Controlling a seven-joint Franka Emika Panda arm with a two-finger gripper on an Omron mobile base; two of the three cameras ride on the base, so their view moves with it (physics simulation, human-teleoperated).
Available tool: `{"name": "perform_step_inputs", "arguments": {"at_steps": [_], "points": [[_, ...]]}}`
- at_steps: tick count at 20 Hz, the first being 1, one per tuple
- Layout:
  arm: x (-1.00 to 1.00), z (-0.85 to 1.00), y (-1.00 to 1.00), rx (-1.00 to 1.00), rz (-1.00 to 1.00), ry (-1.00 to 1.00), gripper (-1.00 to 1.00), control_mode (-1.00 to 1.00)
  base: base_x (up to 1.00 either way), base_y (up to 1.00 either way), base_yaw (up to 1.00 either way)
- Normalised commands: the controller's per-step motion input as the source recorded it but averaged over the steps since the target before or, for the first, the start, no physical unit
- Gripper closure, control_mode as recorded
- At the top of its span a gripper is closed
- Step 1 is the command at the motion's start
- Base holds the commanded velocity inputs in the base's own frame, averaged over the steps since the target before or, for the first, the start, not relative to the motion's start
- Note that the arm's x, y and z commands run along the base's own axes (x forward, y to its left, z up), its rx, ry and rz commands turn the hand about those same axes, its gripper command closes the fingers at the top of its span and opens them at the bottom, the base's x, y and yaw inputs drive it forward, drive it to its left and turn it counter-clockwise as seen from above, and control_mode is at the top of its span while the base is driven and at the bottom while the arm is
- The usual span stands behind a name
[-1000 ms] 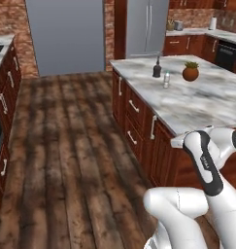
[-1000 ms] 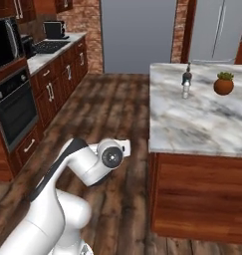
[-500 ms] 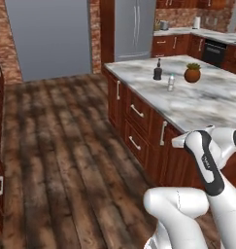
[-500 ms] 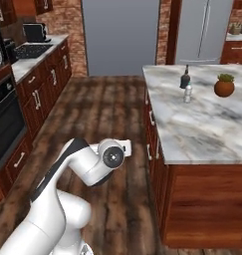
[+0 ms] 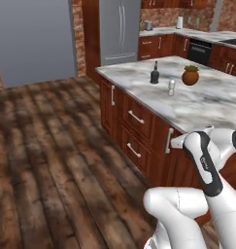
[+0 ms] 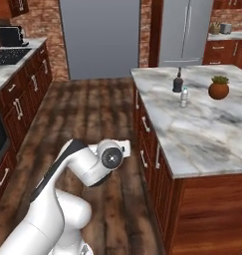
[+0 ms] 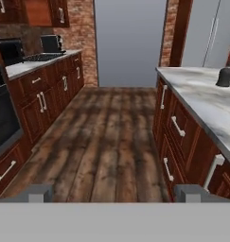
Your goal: Move the drinks to the dining counter.
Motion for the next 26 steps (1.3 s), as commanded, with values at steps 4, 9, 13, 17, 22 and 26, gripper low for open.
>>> {"name": "perform_step_inputs", "arguments": {"at_steps": [4, 9, 13, 17, 22, 26], "points": [[0.0, 0.0, 0.0, 0.0, 0.0, 0.0, -1.0, 1.0, 0.54, 0.31, -0.24], [0.0, 0.0, 0.0, 0.0, 0.0, 0.0, -1.0, 1.0, 0.5, 0.31, -0.23], [0.0, 0.0, 0.0, 0.0, 0.0, 0.0, -1.0, 1.0, 0.36, 0.35, -0.24], [0.0, 0.0, 0.0, 0.0, 0.0, 0.0, -1.0, 1.0, 0.41, 0.41, -0.26], [0.0, 0.0, 0.0, 0.0, 0.0, 0.0, -1.0, 1.0, 0.46, 0.44, -0.28], [0.0, 0.0, 0.0, 0.0, 0.0, 0.0, -1.0, 1.0, 0.46, 0.5, -0.29]]}}
